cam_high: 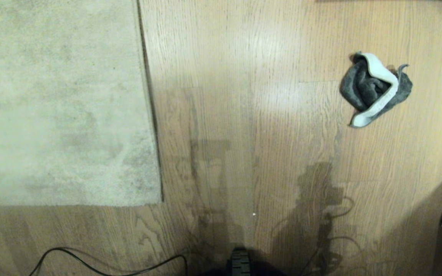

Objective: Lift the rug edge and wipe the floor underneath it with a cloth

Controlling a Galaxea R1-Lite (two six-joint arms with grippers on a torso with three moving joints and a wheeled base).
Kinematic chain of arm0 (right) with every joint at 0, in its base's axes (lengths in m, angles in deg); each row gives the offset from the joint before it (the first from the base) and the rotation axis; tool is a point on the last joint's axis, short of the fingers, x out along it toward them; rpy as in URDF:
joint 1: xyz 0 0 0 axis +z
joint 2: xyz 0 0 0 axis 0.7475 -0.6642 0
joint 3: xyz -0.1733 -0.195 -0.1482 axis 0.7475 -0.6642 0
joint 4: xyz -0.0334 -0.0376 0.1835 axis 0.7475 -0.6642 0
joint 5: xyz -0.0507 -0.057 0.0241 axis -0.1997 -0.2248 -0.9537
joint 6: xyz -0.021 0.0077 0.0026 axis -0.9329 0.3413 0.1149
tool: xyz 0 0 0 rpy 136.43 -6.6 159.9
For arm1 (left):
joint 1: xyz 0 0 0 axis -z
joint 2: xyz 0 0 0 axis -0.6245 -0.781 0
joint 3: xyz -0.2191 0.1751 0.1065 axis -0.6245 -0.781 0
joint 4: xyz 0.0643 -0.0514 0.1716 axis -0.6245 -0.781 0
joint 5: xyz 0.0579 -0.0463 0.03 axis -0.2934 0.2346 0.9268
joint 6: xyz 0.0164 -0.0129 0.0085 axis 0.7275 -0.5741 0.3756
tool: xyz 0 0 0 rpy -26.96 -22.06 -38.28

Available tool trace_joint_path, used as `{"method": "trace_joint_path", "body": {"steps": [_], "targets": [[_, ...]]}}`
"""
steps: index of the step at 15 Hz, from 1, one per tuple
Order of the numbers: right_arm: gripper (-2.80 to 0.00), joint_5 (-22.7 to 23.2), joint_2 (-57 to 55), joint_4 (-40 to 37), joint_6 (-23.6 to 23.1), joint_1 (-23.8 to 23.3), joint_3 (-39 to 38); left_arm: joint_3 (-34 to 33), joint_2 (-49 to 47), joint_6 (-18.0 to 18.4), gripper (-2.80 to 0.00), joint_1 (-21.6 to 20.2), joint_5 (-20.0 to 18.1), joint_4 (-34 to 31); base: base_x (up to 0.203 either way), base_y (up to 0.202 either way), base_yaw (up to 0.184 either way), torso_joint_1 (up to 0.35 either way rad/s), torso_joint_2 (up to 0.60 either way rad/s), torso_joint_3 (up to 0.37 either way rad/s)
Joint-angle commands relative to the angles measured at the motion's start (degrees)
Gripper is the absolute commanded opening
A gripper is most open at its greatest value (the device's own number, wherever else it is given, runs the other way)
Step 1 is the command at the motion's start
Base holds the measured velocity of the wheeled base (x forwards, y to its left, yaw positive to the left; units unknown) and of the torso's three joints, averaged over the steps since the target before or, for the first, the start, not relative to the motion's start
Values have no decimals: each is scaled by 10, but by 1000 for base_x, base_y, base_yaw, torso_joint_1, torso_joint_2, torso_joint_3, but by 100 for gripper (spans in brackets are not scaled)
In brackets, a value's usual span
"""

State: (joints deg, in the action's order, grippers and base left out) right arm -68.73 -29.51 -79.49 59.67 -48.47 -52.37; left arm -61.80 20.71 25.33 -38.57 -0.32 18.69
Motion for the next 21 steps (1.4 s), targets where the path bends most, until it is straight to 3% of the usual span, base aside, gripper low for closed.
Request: {"method": "trace_joint_path", "body": {"steps": [1, 13, 21], "targets": [[-280, 0, -1, 0, 0, 0, 0, 0, 0, -4, -280, 0, 2, 1, 0, 0, 0, 0, 0, 0], [-280, 0, -1, 0, 0, 0, 0, 0, 0, -6, -280, 0, 2, 1, 0, 0, 0, 0, 0, 3], [-280, 0, -1, 0, 0, 0, 0, 0, 0, -7, -280, 0, 3, 2, 0, 0, 0, 3, 2, 177]]}}
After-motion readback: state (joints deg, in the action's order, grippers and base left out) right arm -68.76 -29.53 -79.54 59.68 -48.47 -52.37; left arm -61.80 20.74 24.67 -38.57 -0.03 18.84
